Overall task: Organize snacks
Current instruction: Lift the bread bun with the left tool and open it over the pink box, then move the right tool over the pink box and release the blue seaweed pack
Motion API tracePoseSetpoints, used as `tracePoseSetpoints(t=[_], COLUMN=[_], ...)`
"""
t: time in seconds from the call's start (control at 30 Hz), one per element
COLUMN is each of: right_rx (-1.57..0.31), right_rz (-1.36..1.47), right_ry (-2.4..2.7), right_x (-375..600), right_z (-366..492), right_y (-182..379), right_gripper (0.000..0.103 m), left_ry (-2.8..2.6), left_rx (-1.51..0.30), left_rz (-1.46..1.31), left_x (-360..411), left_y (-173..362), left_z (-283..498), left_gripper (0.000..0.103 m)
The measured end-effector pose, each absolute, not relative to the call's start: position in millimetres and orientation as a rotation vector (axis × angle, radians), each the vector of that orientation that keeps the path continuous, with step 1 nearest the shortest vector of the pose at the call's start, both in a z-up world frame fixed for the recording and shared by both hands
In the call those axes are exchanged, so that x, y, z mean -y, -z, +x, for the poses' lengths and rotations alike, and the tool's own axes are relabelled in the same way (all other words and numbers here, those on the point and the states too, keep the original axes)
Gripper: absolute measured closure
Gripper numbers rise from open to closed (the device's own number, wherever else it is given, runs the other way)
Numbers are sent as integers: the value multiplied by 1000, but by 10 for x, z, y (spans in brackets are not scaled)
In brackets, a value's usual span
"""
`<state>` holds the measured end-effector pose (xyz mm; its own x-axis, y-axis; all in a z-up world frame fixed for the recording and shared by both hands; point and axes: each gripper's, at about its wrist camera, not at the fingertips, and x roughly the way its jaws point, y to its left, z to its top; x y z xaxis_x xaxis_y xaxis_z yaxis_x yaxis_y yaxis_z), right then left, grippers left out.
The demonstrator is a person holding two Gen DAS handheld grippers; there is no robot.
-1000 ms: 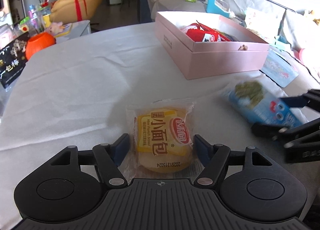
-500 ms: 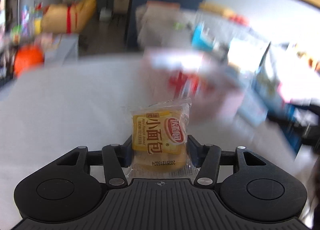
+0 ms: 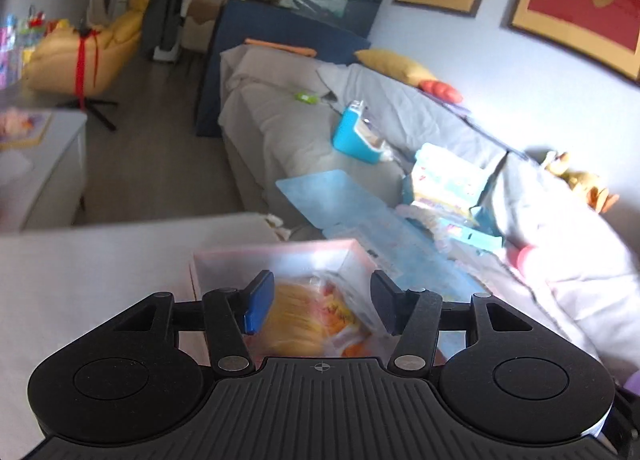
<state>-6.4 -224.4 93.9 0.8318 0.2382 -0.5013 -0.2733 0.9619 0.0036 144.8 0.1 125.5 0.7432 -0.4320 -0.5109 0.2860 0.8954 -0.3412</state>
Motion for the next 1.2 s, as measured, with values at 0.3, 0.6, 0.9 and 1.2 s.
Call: tracePoseSetpoints(t=[0.3, 0.6, 0.9, 1.2], right_rx=[-480, -714, -648, -790], right_rz=[3, 6, 22, -76], right_ry=[-332, -293, -279, -300], right_x=[2259, 1781, 1891, 1646], right_z=[380, 1727, 869, 396], right_y=[-1248, -1013, -590, -7], right_gripper=[18, 9, 9, 8], left_ry=[286, 157, 64, -3], left_rx=[-572, -645, -702, -711], left_rz=[-335, -247, -26, -39], left_x=[-581, -794, -506, -299], left_y=[-1012, -756, -333, -180], left_z=[942, 625, -8, -63], left_gripper=[45, 45, 45, 25])
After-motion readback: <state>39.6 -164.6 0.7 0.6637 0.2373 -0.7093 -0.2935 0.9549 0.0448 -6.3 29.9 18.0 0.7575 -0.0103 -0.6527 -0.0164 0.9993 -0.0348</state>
